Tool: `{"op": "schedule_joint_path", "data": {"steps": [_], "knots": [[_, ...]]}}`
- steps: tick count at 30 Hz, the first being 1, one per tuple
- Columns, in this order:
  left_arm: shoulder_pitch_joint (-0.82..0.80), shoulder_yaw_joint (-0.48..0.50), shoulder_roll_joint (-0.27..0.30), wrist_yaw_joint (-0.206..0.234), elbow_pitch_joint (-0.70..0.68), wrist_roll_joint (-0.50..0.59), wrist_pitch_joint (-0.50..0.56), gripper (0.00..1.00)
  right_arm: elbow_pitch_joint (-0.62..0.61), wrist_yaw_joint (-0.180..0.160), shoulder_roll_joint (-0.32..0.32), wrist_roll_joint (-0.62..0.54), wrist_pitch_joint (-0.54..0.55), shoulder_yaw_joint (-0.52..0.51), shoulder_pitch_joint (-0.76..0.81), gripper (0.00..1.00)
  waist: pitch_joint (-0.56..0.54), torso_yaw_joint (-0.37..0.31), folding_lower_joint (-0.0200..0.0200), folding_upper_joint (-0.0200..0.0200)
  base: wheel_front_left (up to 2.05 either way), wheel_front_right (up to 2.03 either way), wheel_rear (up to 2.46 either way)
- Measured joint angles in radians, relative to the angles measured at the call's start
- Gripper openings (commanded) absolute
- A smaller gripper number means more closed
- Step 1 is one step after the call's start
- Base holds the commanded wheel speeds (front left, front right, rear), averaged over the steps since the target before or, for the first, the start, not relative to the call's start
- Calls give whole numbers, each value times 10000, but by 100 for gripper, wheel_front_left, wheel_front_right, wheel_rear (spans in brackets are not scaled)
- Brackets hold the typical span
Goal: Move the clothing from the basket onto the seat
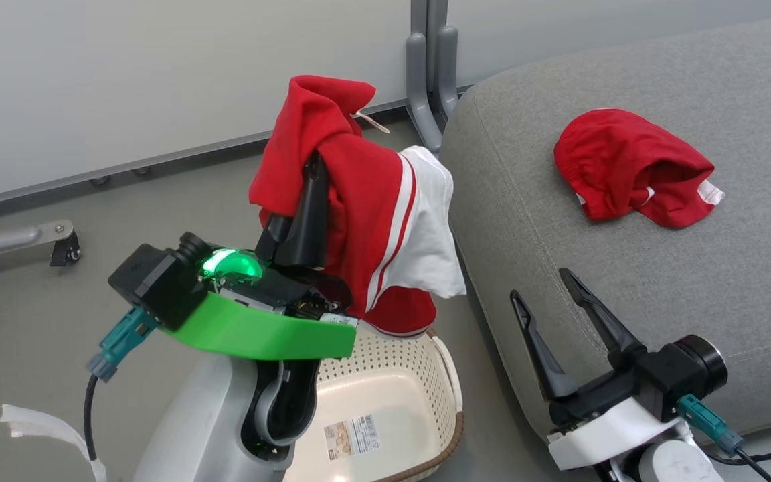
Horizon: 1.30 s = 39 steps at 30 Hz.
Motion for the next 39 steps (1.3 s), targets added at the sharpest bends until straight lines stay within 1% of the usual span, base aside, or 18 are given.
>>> {"op": "schedule_joint_path", "data": {"steps": [6,12,14,17,27,34,39], "knots": [[-9,0,0,4,19,0,2,0,-382,0,-272,221,0,736,-198,100,33,62,0,0,0,0,0],[-14,-100,-2,4,35,0,2,0,-577,0,-961,623,0,2458,-565,100,41,146,0,0,0,0,0],[-15,-127,0,4,31,-4,2,0,-518,0,-1095,627,0,2788,-687,100,42,163,0,0,0,0,0],[-17,-242,0,21,-12,-4,2,0,-376,0,-1104,602,0,3007,-979,100,46,189,1,0,0,0,0],[-77,-1087,-2,107,-328,-71,2,0,428,0,-970,176,0,3122,-1679,100,38,398,1,0,0,0,0],[-146,-1450,0,192,-437,-132,2,0,813,0,-1012,46,0,3528,-2164,100,29,550,0,0,0,0,0],[-229,-1718,-2,211,-456,-163,0,0,1081,0,-899,-134,0,3695,-2502,100,44,612,0,0,0,0,0]]}}
